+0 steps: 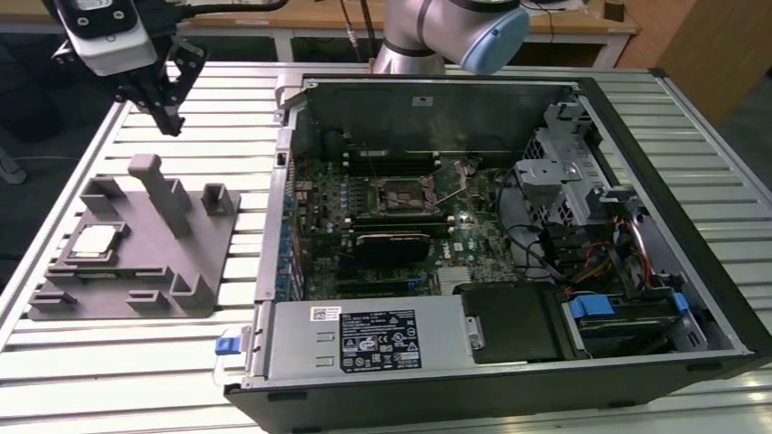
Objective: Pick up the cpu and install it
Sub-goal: 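Reach for the cpu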
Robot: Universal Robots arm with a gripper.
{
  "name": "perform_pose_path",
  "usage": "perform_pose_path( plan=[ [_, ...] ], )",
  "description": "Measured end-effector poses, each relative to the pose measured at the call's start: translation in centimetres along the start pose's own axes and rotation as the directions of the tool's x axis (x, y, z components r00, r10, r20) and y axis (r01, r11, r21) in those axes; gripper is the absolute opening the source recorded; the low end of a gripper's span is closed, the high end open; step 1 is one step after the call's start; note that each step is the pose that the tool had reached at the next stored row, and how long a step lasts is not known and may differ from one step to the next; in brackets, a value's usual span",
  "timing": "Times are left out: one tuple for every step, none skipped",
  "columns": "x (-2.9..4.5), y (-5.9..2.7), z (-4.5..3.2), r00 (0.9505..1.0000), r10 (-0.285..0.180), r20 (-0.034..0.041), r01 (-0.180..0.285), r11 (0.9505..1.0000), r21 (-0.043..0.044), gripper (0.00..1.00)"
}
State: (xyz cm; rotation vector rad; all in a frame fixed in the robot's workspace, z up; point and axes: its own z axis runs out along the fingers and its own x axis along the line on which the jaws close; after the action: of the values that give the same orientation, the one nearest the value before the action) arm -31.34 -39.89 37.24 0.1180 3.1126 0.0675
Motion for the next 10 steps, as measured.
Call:
perform_pose_path(
  plan=[
    [0.29,-0.02,0.05,1.0000,0.000,0.0000,0.000,1.0000,0.0000,0.11],
    [0.57,-0.05,0.10,1.0000,0.000,0.0001,0.000,1.0000,0.0000,0.11],
    [0.87,-0.08,0.16,1.0000,0.000,0.0001,0.000,1.0000,-0.0001,0.11],
    [1.14,-0.10,0.22,1.0000,0.000,0.0002,0.000,1.0000,-0.0001,0.11],
    [1.42,-0.12,0.27,1.0000,0.000,0.0001,0.000,1.0000,-0.0001,0.11],
    [1.70,-0.15,0.32,1.0000,0.000,0.0001,0.000,1.0000,-0.0001,0.11],
    [1.98,-0.17,0.37,1.0000,0.000,0.0000,0.000,1.0000,0.0000,0.11],
    [2.26,-0.19,0.42,1.0000,0.000,0.0000,0.000,1.0000,0.0000,0.11],
    [2.55,-0.22,0.48,1.0000,0.000,0.0001,0.000,1.0000,0.0000,0.11],
    [2.86,-0.24,0.54,1.0000,0.000,0.0001,0.000,1.0000,0.0000,0.11]
  ],
)
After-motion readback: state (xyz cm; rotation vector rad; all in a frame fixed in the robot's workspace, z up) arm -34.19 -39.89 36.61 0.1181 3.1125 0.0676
